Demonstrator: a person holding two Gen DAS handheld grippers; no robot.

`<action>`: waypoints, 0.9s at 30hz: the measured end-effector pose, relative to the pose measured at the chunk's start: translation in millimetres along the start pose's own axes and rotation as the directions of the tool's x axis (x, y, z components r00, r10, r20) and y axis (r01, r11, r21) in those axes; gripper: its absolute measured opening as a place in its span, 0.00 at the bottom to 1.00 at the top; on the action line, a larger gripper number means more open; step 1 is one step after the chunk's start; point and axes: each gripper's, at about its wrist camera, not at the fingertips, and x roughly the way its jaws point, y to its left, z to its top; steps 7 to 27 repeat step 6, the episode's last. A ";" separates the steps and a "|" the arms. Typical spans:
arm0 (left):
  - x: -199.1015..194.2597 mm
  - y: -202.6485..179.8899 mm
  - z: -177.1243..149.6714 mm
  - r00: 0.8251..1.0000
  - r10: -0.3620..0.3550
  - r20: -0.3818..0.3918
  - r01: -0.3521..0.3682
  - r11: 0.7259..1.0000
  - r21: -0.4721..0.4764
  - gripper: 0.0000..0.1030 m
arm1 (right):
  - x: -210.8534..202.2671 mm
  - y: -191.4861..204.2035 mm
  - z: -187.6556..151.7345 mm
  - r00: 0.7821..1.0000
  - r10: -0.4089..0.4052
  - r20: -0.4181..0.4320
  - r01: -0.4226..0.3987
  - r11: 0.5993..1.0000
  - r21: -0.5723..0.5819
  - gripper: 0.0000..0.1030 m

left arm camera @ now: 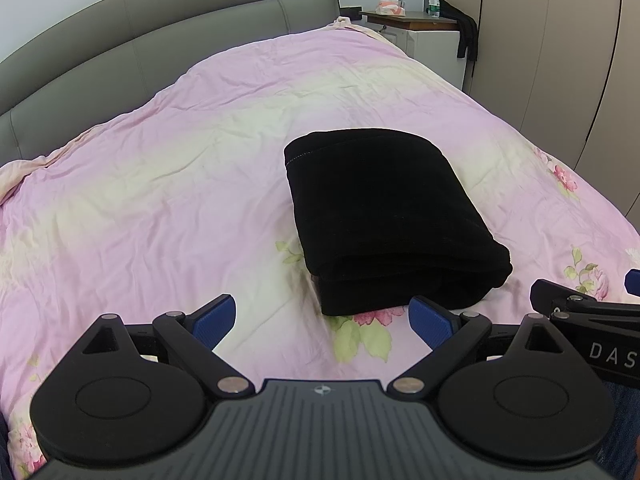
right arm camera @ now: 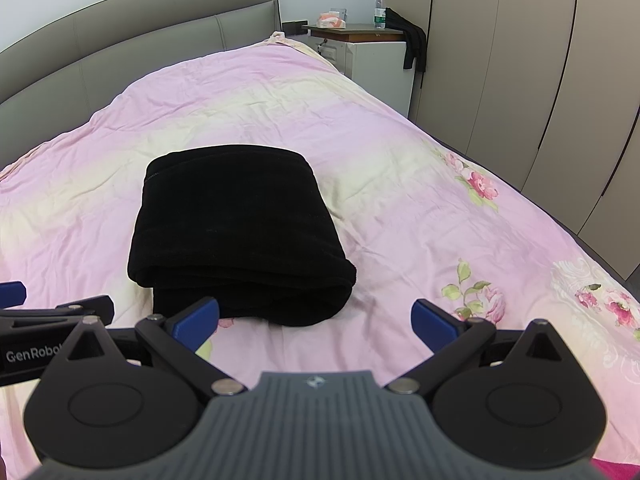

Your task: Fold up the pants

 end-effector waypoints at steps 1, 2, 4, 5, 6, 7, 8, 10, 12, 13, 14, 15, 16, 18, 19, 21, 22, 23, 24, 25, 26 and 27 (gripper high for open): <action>-0.2 0.3 -0.6 1.000 -0.002 0.004 0.002 1.000 0.001 1.00 | 0.0 -0.1 0.1 1.000 0.001 0.000 -0.001 1.000 0.001 0.95; -0.5 0.6 -1.1 1.000 -0.003 0.007 0.003 1.000 0.002 1.00 | -0.4 -0.6 -0.6 1.000 0.002 0.000 -0.002 1.000 0.004 0.95; -0.9 1.2 -1.9 1.000 -0.005 0.008 0.005 1.000 0.002 1.00 | -0.5 -0.9 -1.0 1.000 0.002 0.001 -0.002 1.000 0.004 0.95; -0.9 1.3 -2.0 1.000 -0.005 0.008 0.005 1.000 0.002 1.00 | -0.7 -0.9 -1.3 1.000 0.001 0.001 -0.001 1.000 0.003 0.95; -1.0 1.5 -2.2 1.000 -0.005 0.008 0.005 1.000 0.002 1.00 | -0.4 -1.1 -1.0 1.000 0.002 0.000 -0.002 1.000 0.004 0.95; -1.0 1.5 -2.2 1.000 -0.005 0.008 0.005 1.000 0.002 1.00 | -0.4 -1.1 -1.0 1.000 0.002 0.000 -0.002 1.000 0.004 0.95; -1.0 1.5 -2.2 1.000 -0.005 0.008 0.005 1.000 0.002 1.00 | -0.4 -1.1 -1.0 1.000 0.002 0.000 -0.002 1.000 0.004 0.95; -1.0 1.5 -2.2 1.000 -0.005 0.008 0.005 1.000 0.002 1.00 | -0.4 -1.1 -1.0 1.000 0.002 0.000 -0.002 1.000 0.004 0.95; -1.0 1.5 -2.2 1.000 -0.005 0.008 0.005 1.000 0.002 1.00 | -0.4 -1.1 -1.0 1.000 0.002 0.000 -0.002 1.000 0.004 0.95; -1.0 1.5 -2.2 1.000 -0.005 0.008 0.005 1.000 0.002 1.00 | -0.4 -1.1 -1.0 1.000 0.002 0.000 -0.002 1.000 0.004 0.95; -1.0 1.5 -2.2 1.000 -0.005 0.008 0.005 1.000 0.002 1.00 | -0.4 -1.1 -1.0 1.000 0.002 0.000 -0.002 1.000 0.004 0.95; -1.0 1.5 -2.2 1.000 -0.005 0.008 0.005 1.000 0.002 1.00 | -0.4 -1.1 -1.0 1.000 0.002 0.000 -0.002 1.000 0.004 0.95; -1.0 1.5 -2.2 1.000 -0.005 0.008 0.005 1.000 0.002 1.00 | -0.4 -1.1 -1.0 1.000 0.002 0.000 -0.002 1.000 0.004 0.95; -1.0 1.5 -2.2 1.000 -0.005 0.008 0.005 1.000 0.002 1.00 | -0.4 -1.1 -1.0 1.000 0.002 0.000 -0.002 1.000 0.004 0.95; -1.0 1.5 -2.2 1.000 -0.005 0.008 0.005 1.000 0.002 1.00 | -0.4 -1.1 -1.0 1.000 0.002 0.000 -0.002 1.000 0.004 0.95; -1.0 1.5 -2.2 1.000 -0.005 0.008 0.005 1.000 0.002 1.00 | -0.4 -1.1 -1.0 1.000 0.002 0.000 -0.002 1.000 0.004 0.95; -1.0 1.5 -2.2 1.000 -0.005 0.008 0.005 1.000 0.002 1.00 | -0.4 -1.1 -1.0 1.000 0.002 0.000 -0.002 1.000 0.004 0.95; -1.0 1.5 -2.2 1.000 -0.005 0.008 0.005 1.000 0.002 1.00 | -0.4 -1.1 -1.0 1.000 0.002 0.000 -0.002 1.000 0.004 0.95; -1.0 1.5 -2.2 1.000 -0.005 0.008 0.005 1.000 0.002 1.00 | -0.4 -1.1 -1.0 1.000 0.002 0.000 -0.002 1.000 0.004 0.95; -1.0 1.5 -2.2 1.000 -0.005 0.008 0.005 1.000 0.002 1.00 | -0.4 -1.1 -1.0 1.000 0.002 0.000 -0.002 1.000 0.004 0.95; -1.0 1.5 -2.2 1.000 -0.005 0.008 0.005 1.000 0.002 1.00 | -0.4 -1.1 -1.0 1.000 0.002 0.000 -0.002 1.000 0.004 0.95; -1.0 1.5 -2.2 1.000 -0.005 0.008 0.005 1.000 0.002 1.00 | -0.4 -1.1 -1.0 1.000 0.002 0.000 -0.002 1.000 0.004 0.95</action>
